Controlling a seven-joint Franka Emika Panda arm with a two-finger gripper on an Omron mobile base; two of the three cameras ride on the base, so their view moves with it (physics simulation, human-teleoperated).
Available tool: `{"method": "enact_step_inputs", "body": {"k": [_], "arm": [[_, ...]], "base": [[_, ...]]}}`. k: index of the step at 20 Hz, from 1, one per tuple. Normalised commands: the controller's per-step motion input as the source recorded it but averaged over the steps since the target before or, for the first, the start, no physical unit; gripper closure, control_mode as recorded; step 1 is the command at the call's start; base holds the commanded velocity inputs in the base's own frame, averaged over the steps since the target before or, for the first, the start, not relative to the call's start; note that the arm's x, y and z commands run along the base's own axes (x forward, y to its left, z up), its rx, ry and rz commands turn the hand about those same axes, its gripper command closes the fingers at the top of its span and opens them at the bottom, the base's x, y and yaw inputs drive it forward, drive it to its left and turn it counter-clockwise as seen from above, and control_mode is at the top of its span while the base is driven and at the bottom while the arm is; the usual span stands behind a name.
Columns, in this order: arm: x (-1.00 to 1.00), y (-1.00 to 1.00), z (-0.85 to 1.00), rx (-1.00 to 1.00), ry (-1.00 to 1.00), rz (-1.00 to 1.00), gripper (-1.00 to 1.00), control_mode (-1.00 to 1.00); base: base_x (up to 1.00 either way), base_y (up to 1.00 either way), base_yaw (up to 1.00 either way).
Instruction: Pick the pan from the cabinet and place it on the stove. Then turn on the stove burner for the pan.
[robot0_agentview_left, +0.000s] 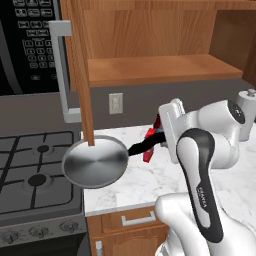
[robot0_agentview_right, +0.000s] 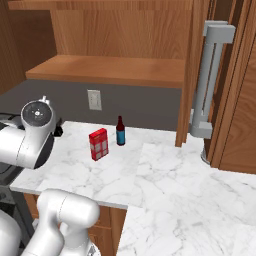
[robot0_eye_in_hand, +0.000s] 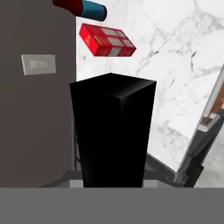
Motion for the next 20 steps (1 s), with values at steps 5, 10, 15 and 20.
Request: {"method": "enact_step_inputs", "body": {"k": [5, 10, 15, 20], "arm": [[0.17, 0.42, -0.2, 0.05, 0.08, 0.05, 1.0, -1.0], [0.14, 0.27, -0.22, 0.06, 0.04, 0.06, 1.0, -1.0], [0.2, 0.15, -0.22, 0.02, 0.0, 0.05, 1.0, -1.0], [0.21, 0.03, -0.21, 0.0, 0.0, 0.04, 1.0, -1.0]], "base": [[0.0, 0.0, 0.0], [0.0, 0.0, 0.0], [0.0, 0.0, 0.0], [0.0, 0.0, 0.0]]}}
